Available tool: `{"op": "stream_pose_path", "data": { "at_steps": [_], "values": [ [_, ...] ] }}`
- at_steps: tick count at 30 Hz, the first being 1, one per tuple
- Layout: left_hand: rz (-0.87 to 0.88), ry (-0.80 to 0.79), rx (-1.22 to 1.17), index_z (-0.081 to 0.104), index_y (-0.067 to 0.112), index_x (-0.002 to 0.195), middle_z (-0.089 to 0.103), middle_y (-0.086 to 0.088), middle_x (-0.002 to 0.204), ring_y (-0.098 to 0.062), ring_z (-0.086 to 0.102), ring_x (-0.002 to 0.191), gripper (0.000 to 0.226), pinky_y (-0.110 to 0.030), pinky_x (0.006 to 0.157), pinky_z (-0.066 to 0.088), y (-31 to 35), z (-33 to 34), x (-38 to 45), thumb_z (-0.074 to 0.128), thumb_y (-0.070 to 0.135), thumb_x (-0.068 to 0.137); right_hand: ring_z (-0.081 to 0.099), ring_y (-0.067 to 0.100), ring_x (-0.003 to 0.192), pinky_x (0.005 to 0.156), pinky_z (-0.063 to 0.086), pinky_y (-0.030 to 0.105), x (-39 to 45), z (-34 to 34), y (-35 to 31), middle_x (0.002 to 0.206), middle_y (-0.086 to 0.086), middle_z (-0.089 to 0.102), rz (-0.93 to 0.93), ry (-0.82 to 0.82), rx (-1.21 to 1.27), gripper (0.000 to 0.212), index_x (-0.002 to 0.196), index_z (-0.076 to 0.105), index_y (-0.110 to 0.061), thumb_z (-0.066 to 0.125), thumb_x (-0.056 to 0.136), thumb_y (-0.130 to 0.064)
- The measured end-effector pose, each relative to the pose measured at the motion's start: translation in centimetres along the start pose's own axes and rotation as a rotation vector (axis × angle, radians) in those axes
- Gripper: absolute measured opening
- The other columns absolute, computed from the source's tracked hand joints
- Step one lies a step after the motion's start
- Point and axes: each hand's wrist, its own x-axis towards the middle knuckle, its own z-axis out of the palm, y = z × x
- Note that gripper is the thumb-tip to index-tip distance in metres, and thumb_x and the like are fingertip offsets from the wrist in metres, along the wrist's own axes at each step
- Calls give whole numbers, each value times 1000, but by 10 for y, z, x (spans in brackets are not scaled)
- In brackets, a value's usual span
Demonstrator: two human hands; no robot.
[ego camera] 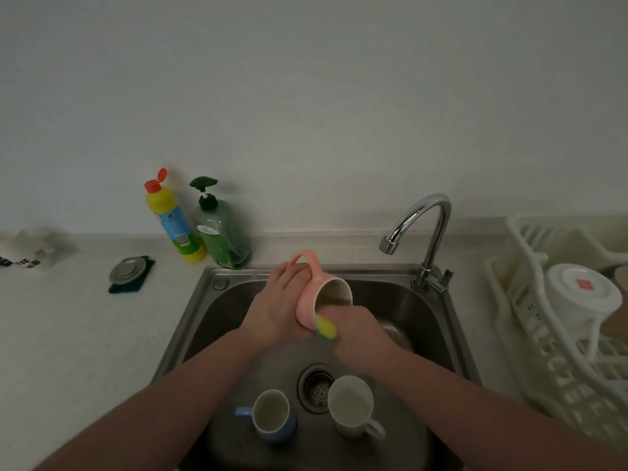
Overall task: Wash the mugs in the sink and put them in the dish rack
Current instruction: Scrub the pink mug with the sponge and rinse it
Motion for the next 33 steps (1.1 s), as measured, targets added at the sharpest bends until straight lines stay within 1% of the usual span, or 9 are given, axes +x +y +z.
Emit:
{"op": "stream_pose_path", "data": {
  "at_steps": [2,5,8,11,15,19,24,29,33],
  "values": [
    [-48,11,-7,41,5,120,53,-15,120,-28,39,117,98,-40,104,26,3,0,-2,85,49,45,54,22,116,92,37,17,1,4,-2,125,5,60,56,78,166,43,127,57,-15,54,87,0],
    [-49,-15,8,42,4,121,56,-19,118,-29,41,118,103,-41,107,25,2,2,-4,91,46,41,54,22,115,93,39,20,-2,6,0,125,4,60,43,52,148,45,128,55,-17,54,86,0],
    [-31,-75,15,40,4,125,50,-14,125,-31,42,121,99,-42,110,27,0,3,-11,82,56,51,53,23,117,96,42,27,-7,7,6,129,3,57,-43,-44,-41,43,131,51,-17,53,89,-5],
    [-15,-141,8,35,10,131,39,-8,134,-40,47,124,93,-53,99,41,5,1,-17,64,60,58,42,20,132,104,37,29,-12,7,15,147,2,42,-186,-122,-258,55,143,39,-19,54,90,-7],
    [-18,-209,6,34,12,133,36,-4,135,-44,51,122,92,-58,96,43,8,3,-22,60,60,58,35,22,138,111,34,37,-17,11,23,152,5,34,-246,-162,-325,60,145,35,-15,56,90,-5],
    [-16,-206,-15,35,9,133,42,-9,134,-38,46,126,94,-57,102,39,8,3,-21,66,57,58,47,22,130,104,43,39,-18,26,23,142,5,49,-210,-35,-195,60,137,48,-16,62,81,1],
    [-95,-231,-6,31,12,134,39,-7,137,-42,47,125,111,-61,97,43,3,3,-17,90,49,47,59,20,108,87,42,19,-18,23,-2,118,2,64,36,143,143,36,122,59,-16,53,89,-3],
    [-105,-310,-35,26,21,136,29,1,140,-44,43,128,99,-64,83,51,5,-5,-15,66,61,54,56,22,115,91,46,27,-14,20,17,131,1,56,-106,-44,-142,47,132,49,-19,56,87,-7],
    [-62,-356,-40,32,20,134,45,-5,137,-37,46,125,94,-53,85,54,18,-5,-14,59,65,56,42,23,133,104,42,36,-15,19,36,149,4,39,-262,-186,-418,58,143,37,-19,58,89,-10]
  ]
}}
